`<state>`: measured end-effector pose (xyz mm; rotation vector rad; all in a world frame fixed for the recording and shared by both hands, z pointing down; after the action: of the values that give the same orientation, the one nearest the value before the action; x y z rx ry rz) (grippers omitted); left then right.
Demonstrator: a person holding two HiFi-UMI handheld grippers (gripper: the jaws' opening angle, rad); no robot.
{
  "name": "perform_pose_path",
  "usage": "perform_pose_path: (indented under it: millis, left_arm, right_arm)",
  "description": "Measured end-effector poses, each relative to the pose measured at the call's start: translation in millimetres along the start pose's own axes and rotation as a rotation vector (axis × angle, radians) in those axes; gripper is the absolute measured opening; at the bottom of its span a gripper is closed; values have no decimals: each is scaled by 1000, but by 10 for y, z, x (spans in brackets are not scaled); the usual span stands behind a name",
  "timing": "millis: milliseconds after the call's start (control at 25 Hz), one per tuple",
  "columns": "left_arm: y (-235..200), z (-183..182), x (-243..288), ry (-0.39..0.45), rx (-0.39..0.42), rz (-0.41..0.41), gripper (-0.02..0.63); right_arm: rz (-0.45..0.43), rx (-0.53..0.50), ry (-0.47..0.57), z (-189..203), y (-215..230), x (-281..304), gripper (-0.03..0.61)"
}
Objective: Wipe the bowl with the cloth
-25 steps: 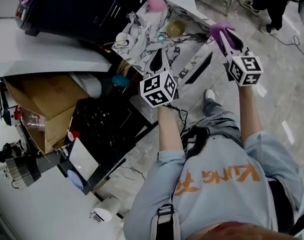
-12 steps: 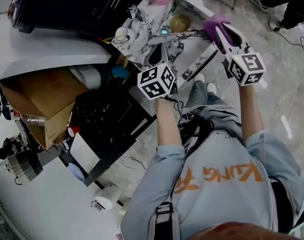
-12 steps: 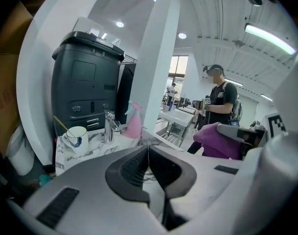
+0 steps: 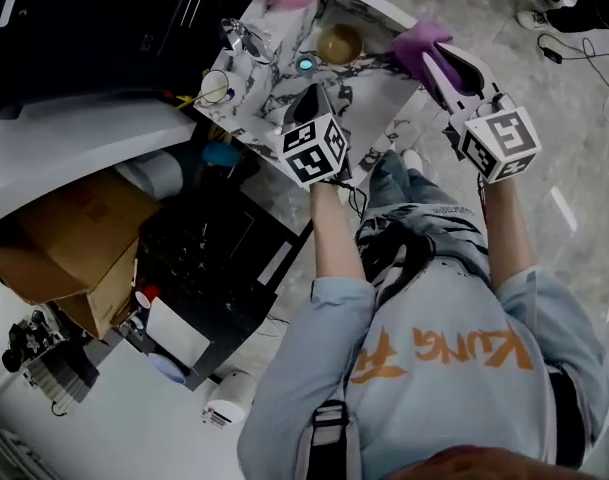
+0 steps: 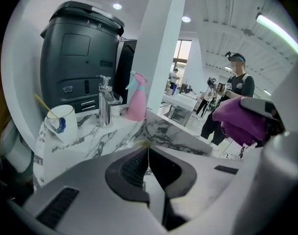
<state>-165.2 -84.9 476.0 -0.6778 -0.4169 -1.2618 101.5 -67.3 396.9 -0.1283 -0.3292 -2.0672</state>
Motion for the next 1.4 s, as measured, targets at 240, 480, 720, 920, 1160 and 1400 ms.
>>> perform_pose_path:
  millis: [240, 480, 720, 920, 1160, 1400]
  left_arm:
    - [-164, 89, 349, -41, -65, 20, 25]
    - [-247, 147, 622, -71, -102, 60, 25]
    - [-364, 273, 869, -104, -186, 82, 25]
    - [-444, 377, 1113, -133, -261, 116, 112]
    - [-506, 557, 1452, -166, -374, 114, 138]
    - [-542, 663, 1695, -162, -506, 96, 140]
  right_arm:
    - [5, -60, -45, -87, -11, 164, 74]
    - [-36, -97, -129, 72, -130, 442, 74]
    - [-79, -115, -209, 230, -219, 703, 74]
    - [-89, -126, -257, 306, -207, 836, 74]
    - [-91, -140, -308, 355, -172, 952, 74]
    - [-101, -144, -334, 401, -143, 1006, 74]
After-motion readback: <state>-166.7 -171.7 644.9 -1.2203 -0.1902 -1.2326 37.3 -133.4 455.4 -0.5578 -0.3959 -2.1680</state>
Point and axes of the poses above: the fingertips, and each gripper's own axes: x forward along the fingers, y to its right, z out of its underside, the point moved 9 cm from there along -x, backward along the fingers, and after that the axes turned 3 degrees about -x, right-handed, at the moved point
